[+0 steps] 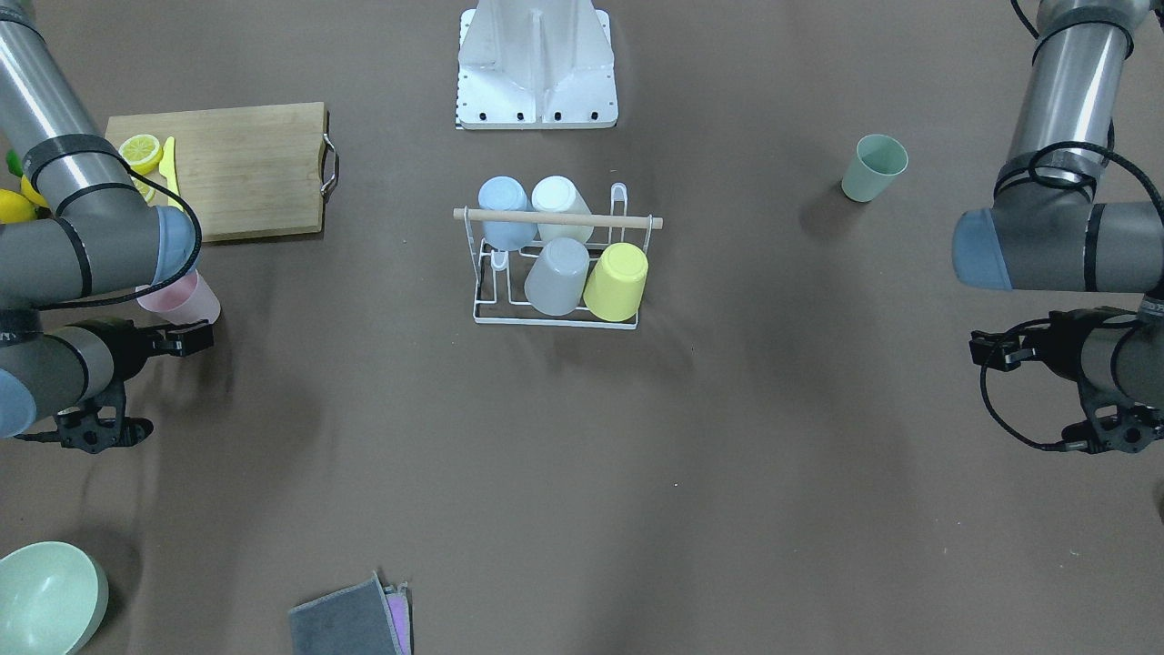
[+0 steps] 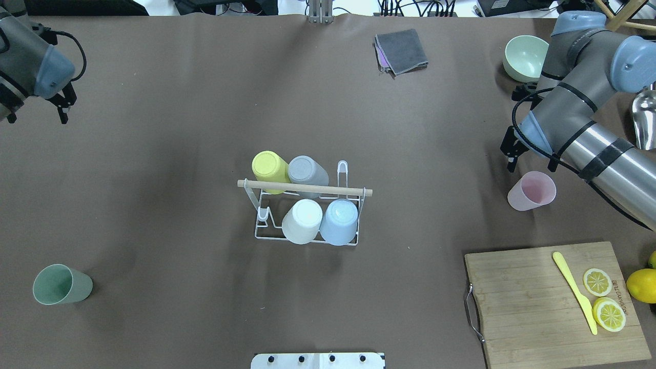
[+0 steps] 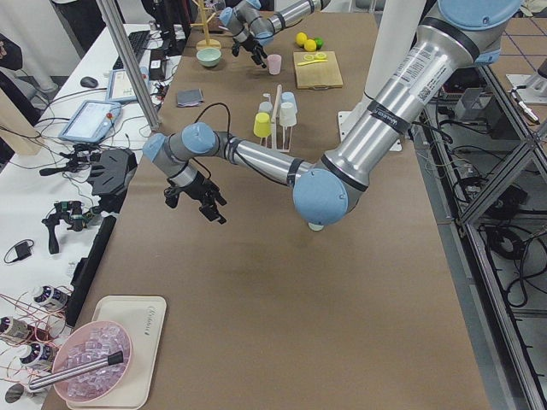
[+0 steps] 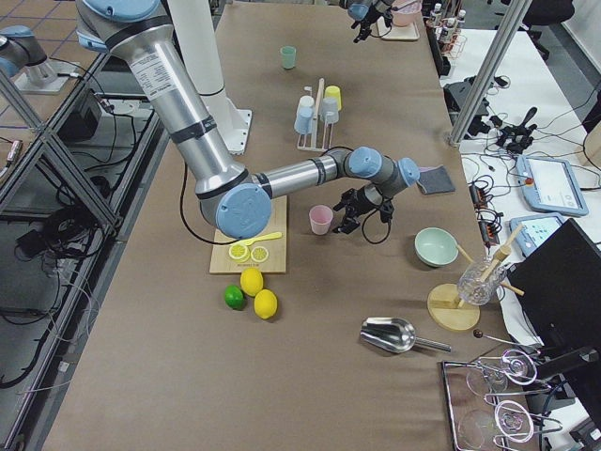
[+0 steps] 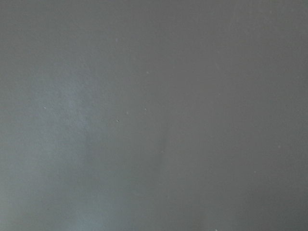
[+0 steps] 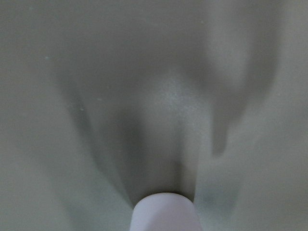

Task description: Place cup on cup holder

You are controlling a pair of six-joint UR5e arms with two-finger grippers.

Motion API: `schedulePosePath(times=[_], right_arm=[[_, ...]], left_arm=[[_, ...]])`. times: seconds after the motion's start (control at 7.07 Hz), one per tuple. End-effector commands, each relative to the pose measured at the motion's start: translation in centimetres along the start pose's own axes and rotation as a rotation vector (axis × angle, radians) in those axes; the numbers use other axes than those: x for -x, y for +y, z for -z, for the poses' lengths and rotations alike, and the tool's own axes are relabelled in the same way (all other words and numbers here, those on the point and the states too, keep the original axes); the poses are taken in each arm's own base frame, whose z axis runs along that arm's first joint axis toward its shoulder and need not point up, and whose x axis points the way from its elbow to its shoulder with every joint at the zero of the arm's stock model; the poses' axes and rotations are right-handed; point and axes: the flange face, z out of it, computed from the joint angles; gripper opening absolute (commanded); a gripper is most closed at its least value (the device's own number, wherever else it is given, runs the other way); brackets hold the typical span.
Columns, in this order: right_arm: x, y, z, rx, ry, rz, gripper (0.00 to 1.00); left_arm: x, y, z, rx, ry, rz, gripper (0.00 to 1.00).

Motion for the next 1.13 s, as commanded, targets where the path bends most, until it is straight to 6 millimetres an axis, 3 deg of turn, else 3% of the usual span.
schedulePosePath(times=[0.0,0.57,0.85,0.99], right_arm=[[0.5,-0.2,-0.8,0.019,-0.019,-0.001,0.99],[0.8,-0.3,-1.2,0.057,-0.014,0.021,0.99],[0.2,-0.2,-1.4,0.069,-0.014,0.058,0.99],[-0.1,-0.2,-1.5,0.070,-0.014,0.064,0.99]], left_arm=[[-1.8,0.4,-1.0,0.027,0.032,-0.036,0.98],[-7.4,2.7,-5.1,0.111,0.035,-0.120,0.98],[-9.1,5.0,-7.3,0.172,0.002,-0.148,0.98],[-9.8,5.9,-9.4,0.195,-0.023,-0.161,0.98]])
